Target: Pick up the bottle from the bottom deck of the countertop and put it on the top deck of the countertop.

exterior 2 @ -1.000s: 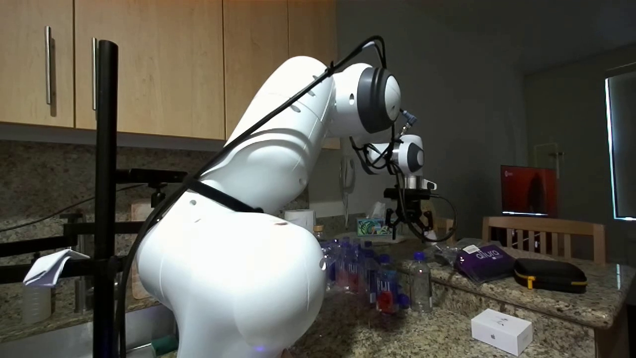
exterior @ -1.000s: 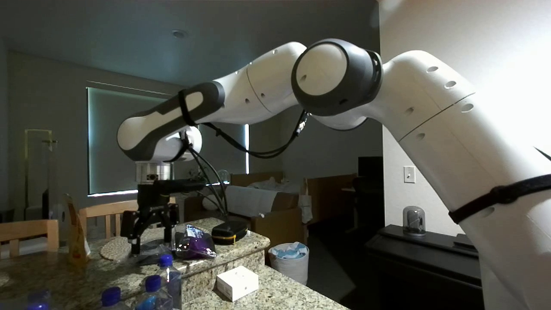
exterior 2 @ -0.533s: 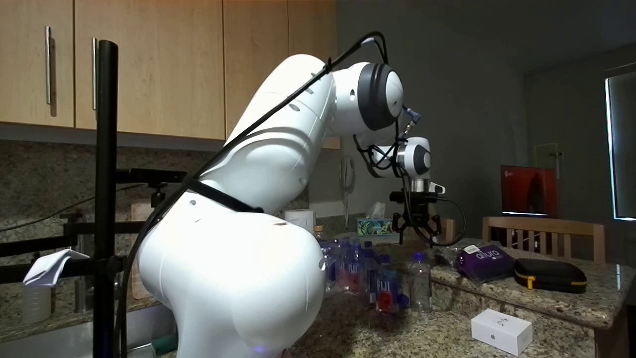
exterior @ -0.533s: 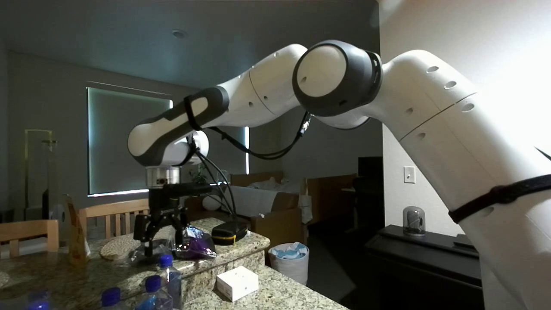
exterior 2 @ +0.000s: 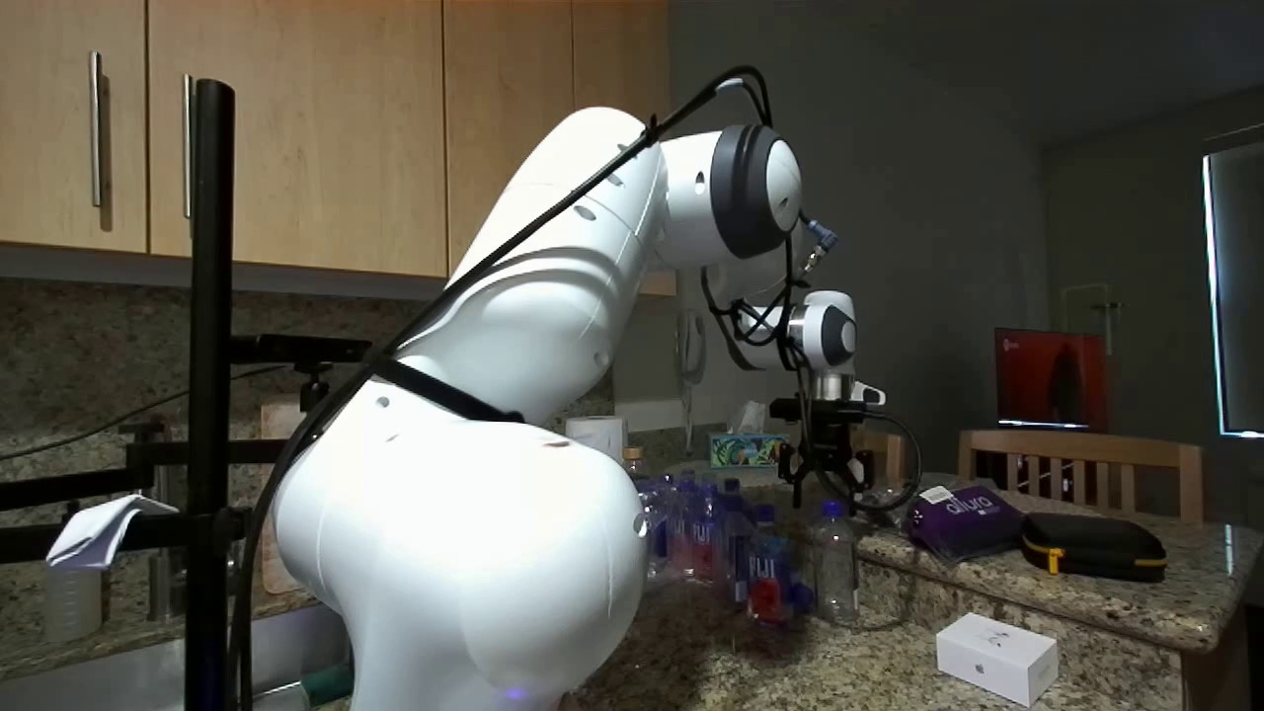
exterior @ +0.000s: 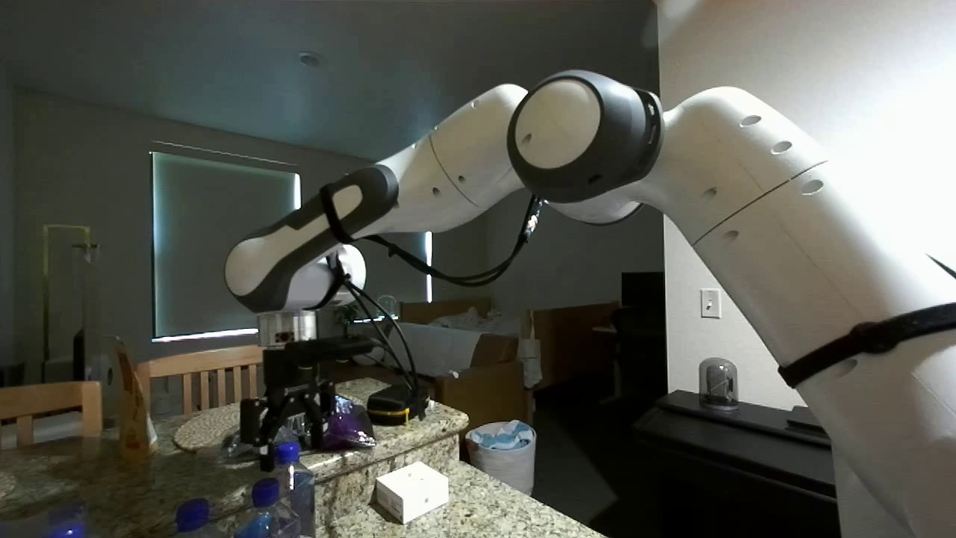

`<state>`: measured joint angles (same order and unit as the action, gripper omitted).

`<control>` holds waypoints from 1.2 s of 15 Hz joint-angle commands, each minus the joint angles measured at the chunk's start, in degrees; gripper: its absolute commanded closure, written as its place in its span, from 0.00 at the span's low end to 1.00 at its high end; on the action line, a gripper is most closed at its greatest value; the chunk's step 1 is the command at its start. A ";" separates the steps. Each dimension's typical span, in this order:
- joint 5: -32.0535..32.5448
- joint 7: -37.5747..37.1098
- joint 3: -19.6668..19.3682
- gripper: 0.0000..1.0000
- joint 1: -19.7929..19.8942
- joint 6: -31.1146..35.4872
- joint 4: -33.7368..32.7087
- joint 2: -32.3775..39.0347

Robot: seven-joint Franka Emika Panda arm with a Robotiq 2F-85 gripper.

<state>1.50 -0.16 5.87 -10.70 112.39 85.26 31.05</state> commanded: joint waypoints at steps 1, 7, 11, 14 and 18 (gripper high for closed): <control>-0.23 -3.25 -0.31 0.40 -0.09 4.21 3.76 -1.48; 0.44 -5.95 -0.67 0.79 -0.62 9.76 5.66 -1.01; 0.81 -6.42 -0.71 0.91 -0.90 10.63 5.73 -1.76; 1.33 -6.40 -0.70 0.98 -1.47 10.46 5.64 -2.01; 1.37 -6.32 -0.55 0.70 -1.92 10.51 5.47 -2.23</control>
<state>1.81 -4.92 5.67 -12.00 121.12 88.67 30.18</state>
